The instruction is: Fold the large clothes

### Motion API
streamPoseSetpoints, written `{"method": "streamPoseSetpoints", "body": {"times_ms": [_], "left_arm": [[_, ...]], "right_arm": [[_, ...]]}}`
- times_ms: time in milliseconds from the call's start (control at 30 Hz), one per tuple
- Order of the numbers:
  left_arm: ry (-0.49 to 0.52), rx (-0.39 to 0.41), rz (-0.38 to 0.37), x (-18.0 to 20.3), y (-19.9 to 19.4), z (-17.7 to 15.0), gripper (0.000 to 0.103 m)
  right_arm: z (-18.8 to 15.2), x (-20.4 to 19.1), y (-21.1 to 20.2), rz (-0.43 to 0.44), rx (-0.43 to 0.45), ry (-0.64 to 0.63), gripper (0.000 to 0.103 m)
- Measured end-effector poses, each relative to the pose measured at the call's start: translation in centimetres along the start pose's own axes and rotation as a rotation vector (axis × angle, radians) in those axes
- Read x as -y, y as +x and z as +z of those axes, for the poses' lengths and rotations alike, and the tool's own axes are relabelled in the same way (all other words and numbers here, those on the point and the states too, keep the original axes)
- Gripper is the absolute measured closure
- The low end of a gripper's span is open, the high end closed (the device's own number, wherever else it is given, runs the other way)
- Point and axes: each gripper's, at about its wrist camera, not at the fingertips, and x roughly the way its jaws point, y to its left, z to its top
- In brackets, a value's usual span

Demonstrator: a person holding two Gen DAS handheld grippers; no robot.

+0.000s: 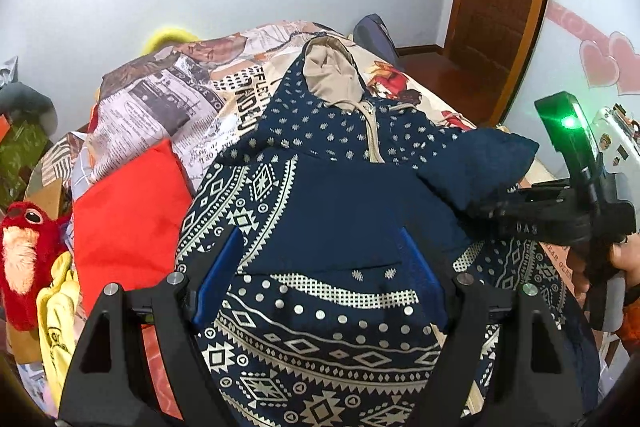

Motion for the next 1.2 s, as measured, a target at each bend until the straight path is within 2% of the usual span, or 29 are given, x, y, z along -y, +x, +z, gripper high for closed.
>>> {"method": "streamPoseSetpoints", "body": {"times_ms": [33,100,233,333,400,500,600,767,933,1200], "left_arm": [[-0.002,-0.001,-0.001,-0.1,0.0,-0.1,0.024],[-0.007,-0.005,-0.001,-0.2,0.0,-0.2,0.024],[-0.018,-0.009,-0.007,-0.2,-0.2,-0.2,0.024],[-0.014,-0.007,-0.006,0.0,-0.3,-0.1,0.024],[-0.006,-0.004,-0.004,0.4,-0.2,0.0,0.024],[0.001,-0.004,-0.006,0.7,0.1,0.3,0.024],[0.002,-0.01,-0.009,1.0,0.7,0.7,0.024],[0.002,-0.034,-0.017,1.4,2.5,1.2,0.024],[-0.005,-0.07,-0.028,1.6,4.7,1.2,0.024],[-0.005,-0.127,-0.027,1.6,8.1,0.5,0.024]], "right_arm": [[-0.4,0.0,-0.2,0.004,-0.014,-0.008,0.072],[-0.8,-0.2,-0.8,0.004,-0.025,-0.022,0.066],[-1.3,0.0,-3.1,-0.014,0.008,-0.045,0.063],[-1.4,0.9,-5.3,-0.016,0.069,-0.029,0.059],[-1.4,2.3,-7.0,-0.024,0.129,0.006,0.054],[-1.0,4.9,-8.7,-0.034,0.195,0.067,0.053],[-0.6,7.8,-9.2,-0.025,0.212,0.164,0.053],[-0.9,12.7,-7.8,0.017,0.201,0.325,0.053],[-1.4,16.9,-4.7,0.071,0.162,0.474,0.053],[-1.4,19.0,0.4,0.138,0.109,0.577,0.053]]}}
